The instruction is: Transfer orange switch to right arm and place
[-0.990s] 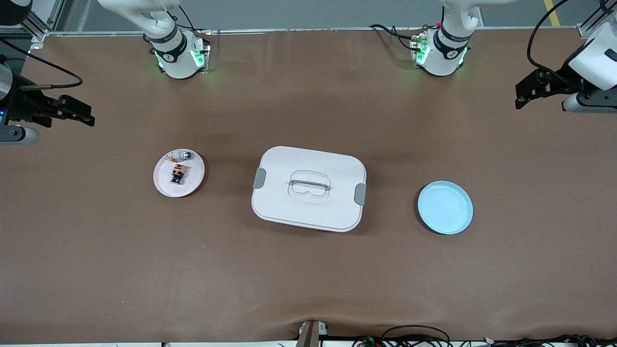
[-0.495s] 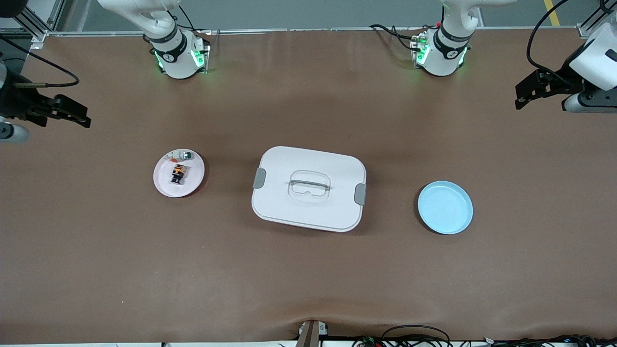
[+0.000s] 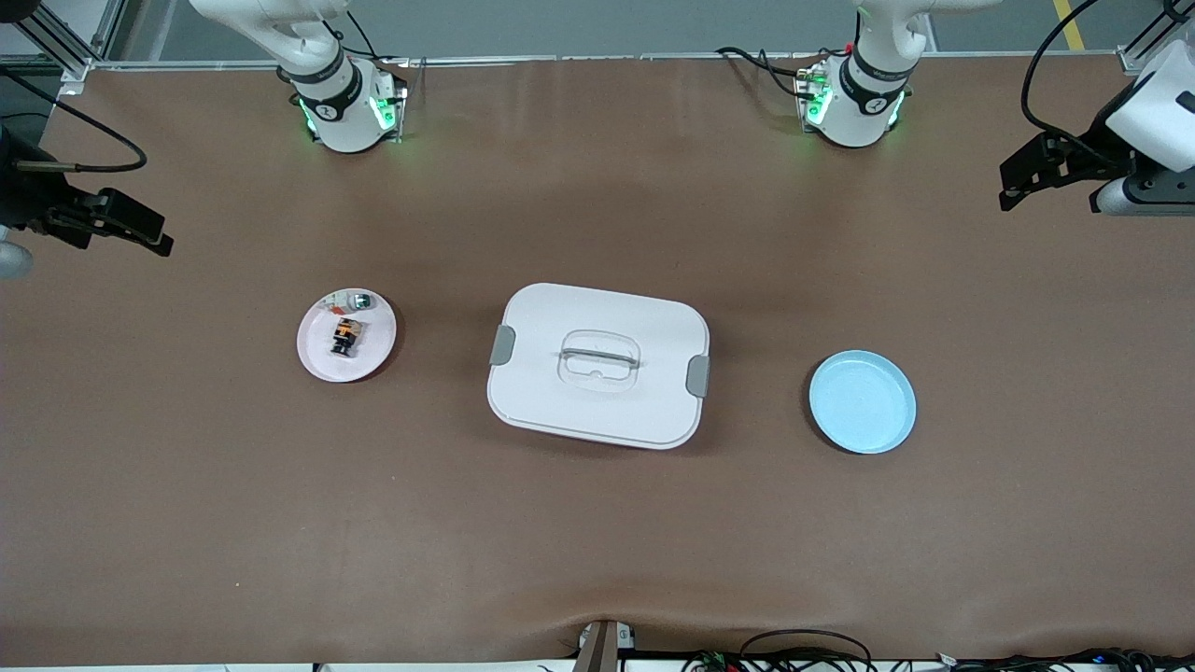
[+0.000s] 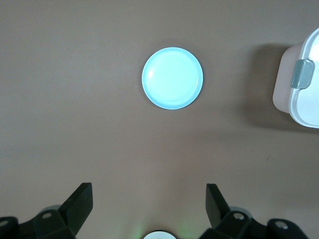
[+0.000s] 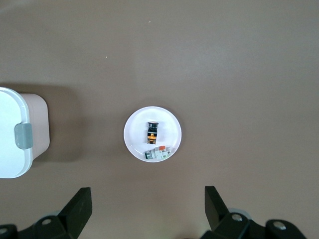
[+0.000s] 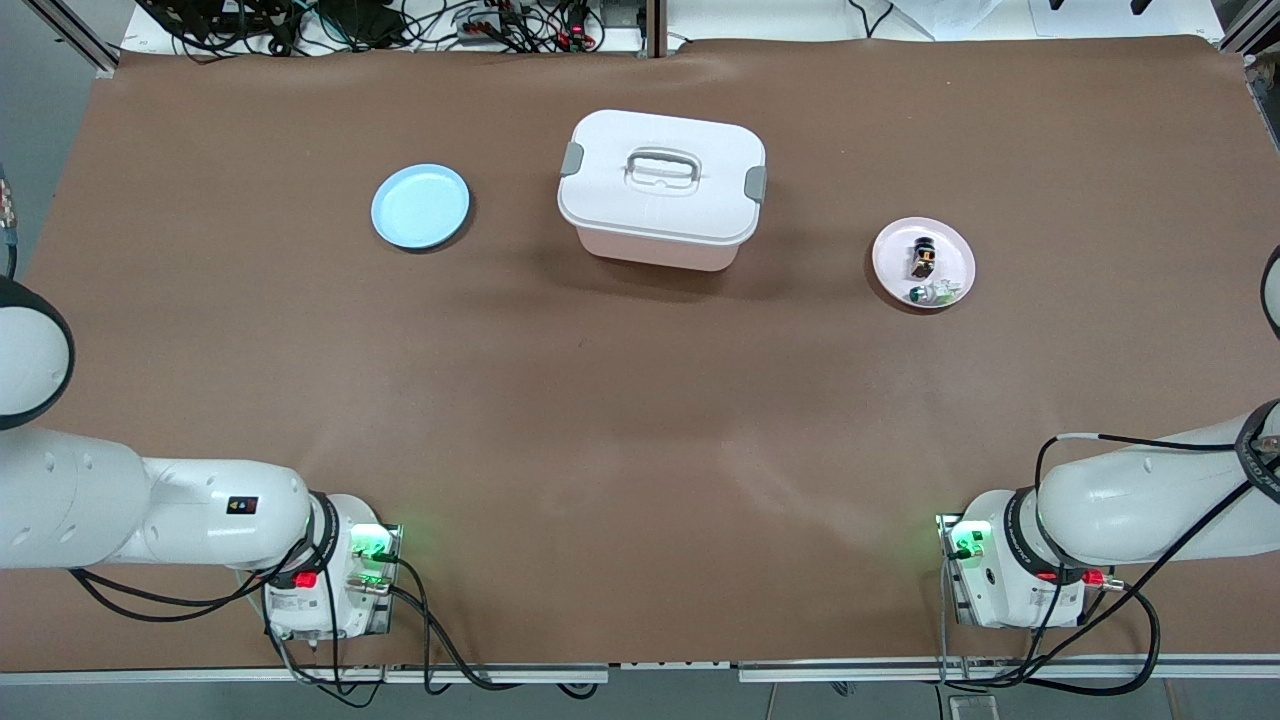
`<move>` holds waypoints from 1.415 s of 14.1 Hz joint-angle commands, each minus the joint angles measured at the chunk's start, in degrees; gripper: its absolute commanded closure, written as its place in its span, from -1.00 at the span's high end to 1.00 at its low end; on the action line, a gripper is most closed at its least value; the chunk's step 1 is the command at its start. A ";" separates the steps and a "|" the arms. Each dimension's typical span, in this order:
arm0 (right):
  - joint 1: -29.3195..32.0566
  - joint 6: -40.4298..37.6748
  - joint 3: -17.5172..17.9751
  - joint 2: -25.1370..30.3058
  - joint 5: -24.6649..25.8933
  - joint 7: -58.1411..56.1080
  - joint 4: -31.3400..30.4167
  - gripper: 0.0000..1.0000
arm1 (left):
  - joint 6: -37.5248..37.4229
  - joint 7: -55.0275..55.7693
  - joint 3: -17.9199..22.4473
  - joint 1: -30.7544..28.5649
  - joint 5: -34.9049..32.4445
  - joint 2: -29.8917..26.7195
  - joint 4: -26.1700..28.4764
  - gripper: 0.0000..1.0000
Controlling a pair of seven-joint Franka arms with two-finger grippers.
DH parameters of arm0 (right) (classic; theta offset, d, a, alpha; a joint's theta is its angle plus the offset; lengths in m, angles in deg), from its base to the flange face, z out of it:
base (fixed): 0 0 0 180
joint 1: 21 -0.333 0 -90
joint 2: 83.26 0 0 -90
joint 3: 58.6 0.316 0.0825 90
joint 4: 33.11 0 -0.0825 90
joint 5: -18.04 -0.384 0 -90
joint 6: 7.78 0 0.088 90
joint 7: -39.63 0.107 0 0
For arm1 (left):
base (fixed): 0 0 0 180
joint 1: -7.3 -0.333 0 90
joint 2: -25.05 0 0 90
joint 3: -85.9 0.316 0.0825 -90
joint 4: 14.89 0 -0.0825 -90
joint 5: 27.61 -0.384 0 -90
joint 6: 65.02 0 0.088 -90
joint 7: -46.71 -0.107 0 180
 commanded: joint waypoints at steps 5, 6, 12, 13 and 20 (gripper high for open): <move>-0.76 -0.40 -0.51 0.66 0.14 -0.27 0.09 1.00 | 0.24 2.93 -0.09 -0.01 0.78 -0.38 -0.77 1.00; -1.90 -0.40 -1.47 0.66 0.32 -0.80 0.00 1.00 | 0.24 3.20 -0.10 0.08 0.78 -0.29 -0.77 1.00; -1.82 -0.40 -3.41 0.84 -0.12 -2.65 -0.18 1.00 | 0.24 3.38 -0.27 0.08 0.78 -0.03 -0.68 1.00; -1.65 -0.48 -3.41 0.75 -0.12 -2.74 0.00 1.00 | 0.24 3.38 -0.27 0.08 0.78 0.06 -0.68 1.00; -1.90 -0.57 -3.51 0.92 0.14 -2.56 1.14 1.00 | 0.23 3.12 -0.27 0.16 0.35 0.59 -1.04 1.00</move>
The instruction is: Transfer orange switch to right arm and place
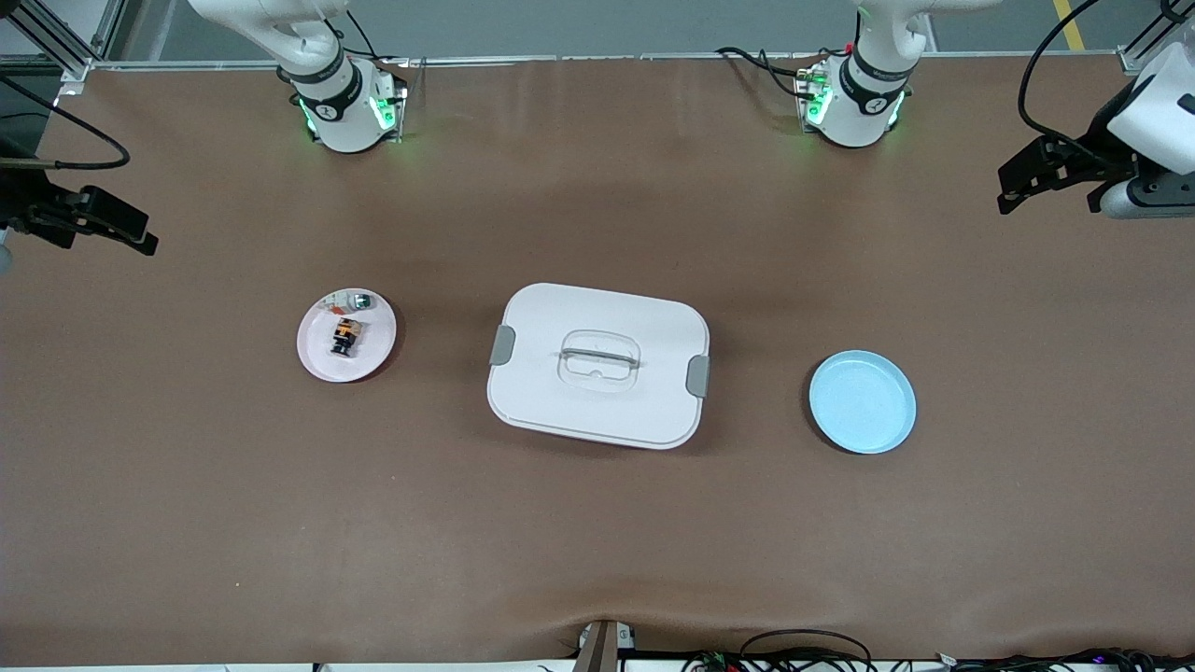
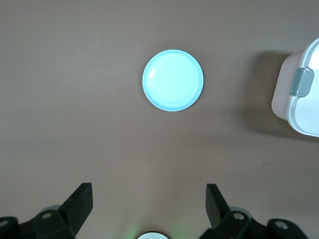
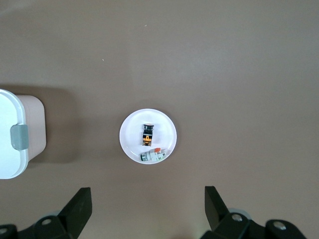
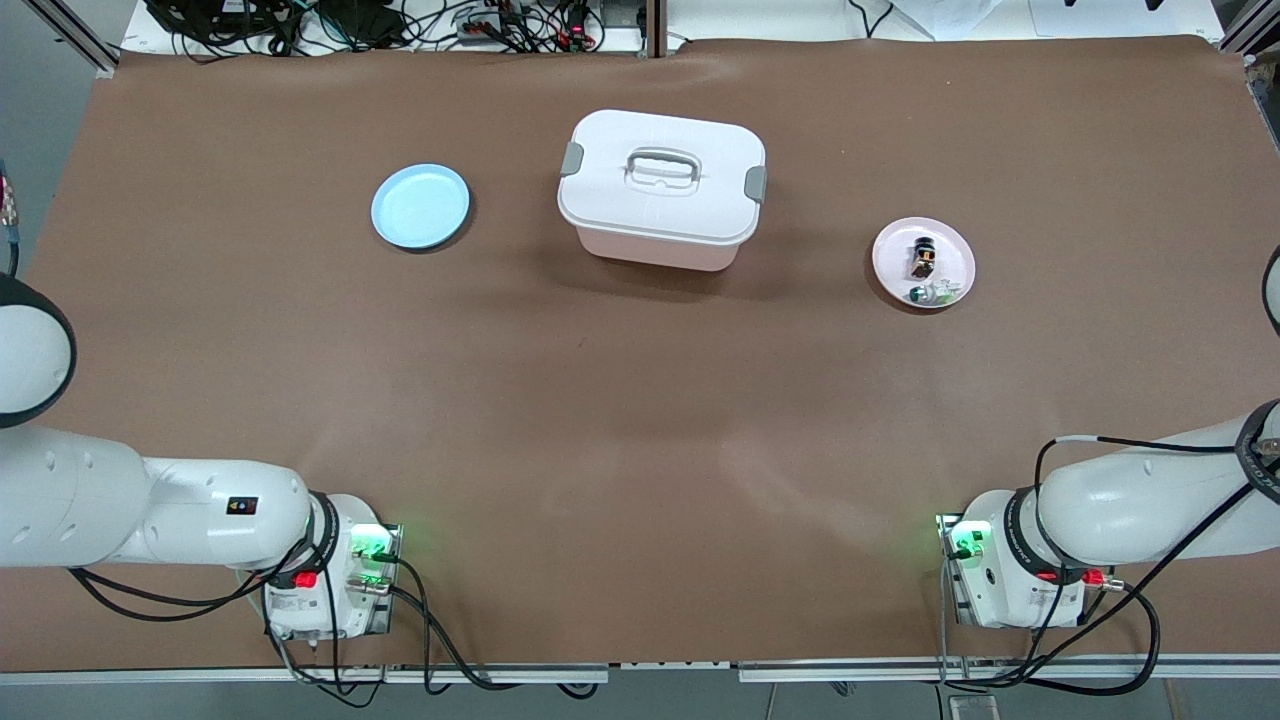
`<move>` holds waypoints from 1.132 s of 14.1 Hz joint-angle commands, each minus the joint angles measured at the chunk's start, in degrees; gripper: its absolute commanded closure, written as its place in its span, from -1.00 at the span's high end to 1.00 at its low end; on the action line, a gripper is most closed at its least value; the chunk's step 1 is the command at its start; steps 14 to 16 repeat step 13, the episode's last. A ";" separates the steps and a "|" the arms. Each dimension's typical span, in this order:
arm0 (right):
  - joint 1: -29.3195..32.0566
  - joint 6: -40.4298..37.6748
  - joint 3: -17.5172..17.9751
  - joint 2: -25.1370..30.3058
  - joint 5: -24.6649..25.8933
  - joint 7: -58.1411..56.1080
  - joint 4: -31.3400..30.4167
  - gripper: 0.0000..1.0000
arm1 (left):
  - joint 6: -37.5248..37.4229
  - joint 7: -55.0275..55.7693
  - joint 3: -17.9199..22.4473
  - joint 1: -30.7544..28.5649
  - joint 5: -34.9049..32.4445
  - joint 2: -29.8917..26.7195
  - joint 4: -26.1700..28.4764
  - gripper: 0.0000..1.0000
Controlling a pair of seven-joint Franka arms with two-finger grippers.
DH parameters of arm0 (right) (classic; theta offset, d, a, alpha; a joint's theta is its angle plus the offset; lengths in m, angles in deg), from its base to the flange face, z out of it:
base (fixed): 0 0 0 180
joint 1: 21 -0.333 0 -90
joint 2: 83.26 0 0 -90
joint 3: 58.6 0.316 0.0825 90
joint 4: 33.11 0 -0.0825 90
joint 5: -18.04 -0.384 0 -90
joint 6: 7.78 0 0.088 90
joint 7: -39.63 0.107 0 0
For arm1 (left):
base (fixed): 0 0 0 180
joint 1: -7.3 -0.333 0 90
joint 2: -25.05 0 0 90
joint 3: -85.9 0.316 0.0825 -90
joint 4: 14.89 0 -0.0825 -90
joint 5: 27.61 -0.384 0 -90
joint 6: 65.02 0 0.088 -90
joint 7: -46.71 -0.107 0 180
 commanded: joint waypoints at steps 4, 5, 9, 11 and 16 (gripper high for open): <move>-0.60 -0.87 0.08 1.23 -0.06 0.22 0.09 1.00 | 0.06 0.40 -0.08 -0.27 0.16 0.24 -1.19 1.00; -0.42 -0.78 -0.09 1.84 -0.41 0.31 -0.17 1.00 | 0.06 0.31 -0.08 -0.27 0.08 0.59 -1.63 1.00; 0.28 -1.22 -0.45 1.85 -1.55 0.40 -0.17 1.00 | -0.03 0.57 0.01 -0.18 0.08 0.94 -2.33 1.00; 1.51 -1.66 -0.36 1.94 -2.00 0.05 -0.17 1.00 | -0.20 2.50 -0.08 -0.35 0.34 0.94 -2.33 1.00; 1.51 -1.92 -0.36 2.02 -2.00 -0.04 -0.17 1.00 | -0.29 3.82 -0.08 -0.18 0.43 1.03 -2.25 1.00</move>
